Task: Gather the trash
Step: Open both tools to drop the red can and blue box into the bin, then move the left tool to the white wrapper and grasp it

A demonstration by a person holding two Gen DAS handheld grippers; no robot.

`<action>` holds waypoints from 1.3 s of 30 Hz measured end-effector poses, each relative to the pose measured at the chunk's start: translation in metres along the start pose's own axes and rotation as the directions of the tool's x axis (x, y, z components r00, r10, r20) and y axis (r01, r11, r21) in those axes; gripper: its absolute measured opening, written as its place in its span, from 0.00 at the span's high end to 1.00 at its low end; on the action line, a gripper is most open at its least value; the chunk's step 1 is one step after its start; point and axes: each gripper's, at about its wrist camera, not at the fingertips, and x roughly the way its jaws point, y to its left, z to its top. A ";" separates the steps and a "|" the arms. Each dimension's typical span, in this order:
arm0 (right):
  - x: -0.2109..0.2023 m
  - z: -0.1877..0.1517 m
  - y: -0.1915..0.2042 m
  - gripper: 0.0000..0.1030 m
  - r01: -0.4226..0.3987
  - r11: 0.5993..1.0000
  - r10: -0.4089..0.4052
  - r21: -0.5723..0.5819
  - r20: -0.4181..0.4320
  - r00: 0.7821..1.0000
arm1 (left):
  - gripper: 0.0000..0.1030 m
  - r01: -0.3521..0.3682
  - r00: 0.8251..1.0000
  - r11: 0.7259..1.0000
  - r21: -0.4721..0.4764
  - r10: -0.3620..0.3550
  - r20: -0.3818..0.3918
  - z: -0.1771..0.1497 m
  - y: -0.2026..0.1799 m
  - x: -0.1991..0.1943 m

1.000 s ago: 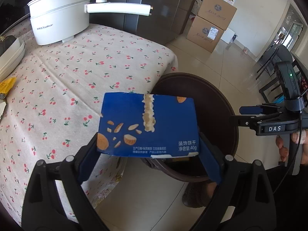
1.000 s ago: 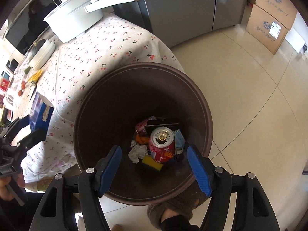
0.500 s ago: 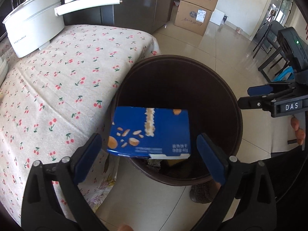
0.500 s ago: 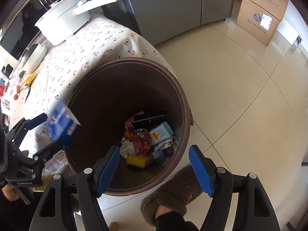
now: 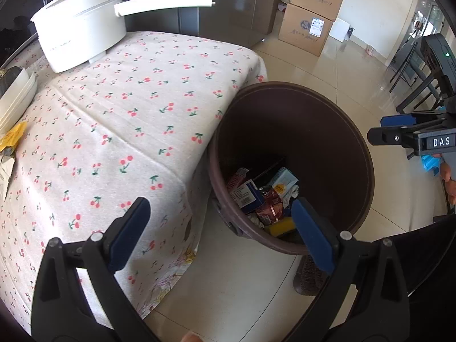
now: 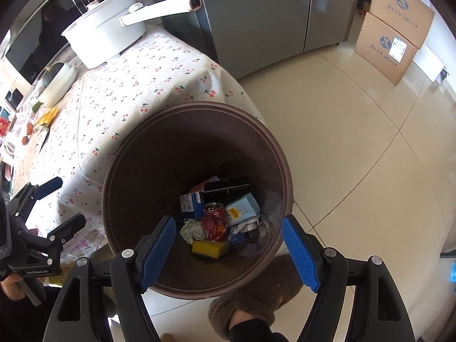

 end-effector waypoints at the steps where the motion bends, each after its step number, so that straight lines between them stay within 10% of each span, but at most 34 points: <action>1: 0.000 0.002 0.003 0.24 -0.001 1.000 0.001 -0.004 0.001 1.000 | 0.04 -0.004 1.000 1.000 -0.012 0.004 0.002 -0.001 0.005 -0.002; 18: -0.006 0.050 0.093 0.21 -0.024 0.995 0.029 -0.094 0.054 0.998 | 0.04 -0.114 0.993 0.942 -0.317 0.122 0.004 -0.027 0.122 -0.052; 39: 0.021 0.093 0.260 0.17 -0.089 0.959 0.108 -0.270 0.058 0.992 | 0.03 -0.272 0.951 0.747 -0.606 0.305 -0.050 -0.046 0.277 -0.088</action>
